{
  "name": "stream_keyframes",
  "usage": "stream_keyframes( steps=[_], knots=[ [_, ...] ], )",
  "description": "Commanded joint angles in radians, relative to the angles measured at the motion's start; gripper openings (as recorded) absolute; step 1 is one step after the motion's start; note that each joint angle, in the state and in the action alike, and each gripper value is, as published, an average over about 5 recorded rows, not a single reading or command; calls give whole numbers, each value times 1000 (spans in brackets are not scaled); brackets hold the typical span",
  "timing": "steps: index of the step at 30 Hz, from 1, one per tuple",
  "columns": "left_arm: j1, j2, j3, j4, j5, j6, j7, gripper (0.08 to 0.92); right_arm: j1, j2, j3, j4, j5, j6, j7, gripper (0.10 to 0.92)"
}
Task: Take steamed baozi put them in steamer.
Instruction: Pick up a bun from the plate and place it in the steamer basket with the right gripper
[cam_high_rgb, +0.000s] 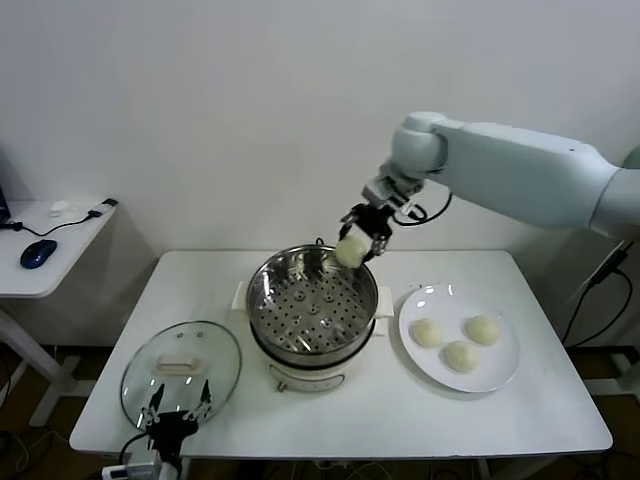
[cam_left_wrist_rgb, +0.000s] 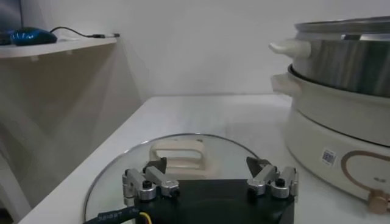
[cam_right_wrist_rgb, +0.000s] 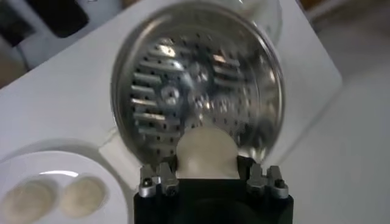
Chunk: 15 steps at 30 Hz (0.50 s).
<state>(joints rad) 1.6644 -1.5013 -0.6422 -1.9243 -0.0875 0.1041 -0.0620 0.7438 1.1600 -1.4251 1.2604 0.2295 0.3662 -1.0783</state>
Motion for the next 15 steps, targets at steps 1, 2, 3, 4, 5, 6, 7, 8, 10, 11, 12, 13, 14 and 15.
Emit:
stream_keyframes(
  steps=[1, 2, 3, 4, 5, 6, 7, 8, 10, 11, 12, 13, 14, 15],
  knots=[
    [0, -1, 2, -3, 1, 1, 0, 823, -144, 112, 49, -94, -350, 265, 77, 645],
    [0, -2, 3, -3, 1, 1, 0, 823, -177, 124, 73, -139, -380, 279, 84, 645],
    [1, -2, 3, -3, 1, 0, 0, 823, -205, 137, 94, -182, -404, 295, 89, 645],
    [2, -3, 4, -3, 2, 0, -1, 823, -226, 148, 109, -219, -423, 308, 90, 645],
    [3, -3, 4, -3, 2, 0, -1, 823, -244, 161, 125, -254, -439, 321, 91, 645],
    [3, -3, 4, -2, 2, -1, -1, 823, -260, 173, 137, -284, -452, 332, 92, 645],
    [4, -3, 4, -1, 2, -1, -2, 823, -272, 183, 147, -308, -461, 341, 91, 645],
    [4, -3, 4, -1, 2, -2, -4, 823, -283, 194, 156, -331, -467, 348, 92, 645],
    [3, -3, 3, 1, 2, -4, -8, 823, -301, 214, 171, -371, -475, 357, 95, 645],
    [2, -3, 3, 2, 2, -6, -11, 823, -309, 225, 179, -392, -478, 361, 96, 645],
    [1, -3, 3, 4, 3, -9, -13, 823, -315, 236, 185, -411, -481, 366, 98, 645],
    [0, -3, 3, 6, 3, -11, -15, 823, -321, 247, 191, -429, -484, 370, 100, 645],
    [0, -4, 3, 8, 4, -14, -16, 823, -325, 257, 197, -445, -485, 375, 101, 645],
    [-1, -4, 3, 9, 4, -15, -17, 823, -330, 268, 200, -462, -485, 379, 102, 645]
  ],
)
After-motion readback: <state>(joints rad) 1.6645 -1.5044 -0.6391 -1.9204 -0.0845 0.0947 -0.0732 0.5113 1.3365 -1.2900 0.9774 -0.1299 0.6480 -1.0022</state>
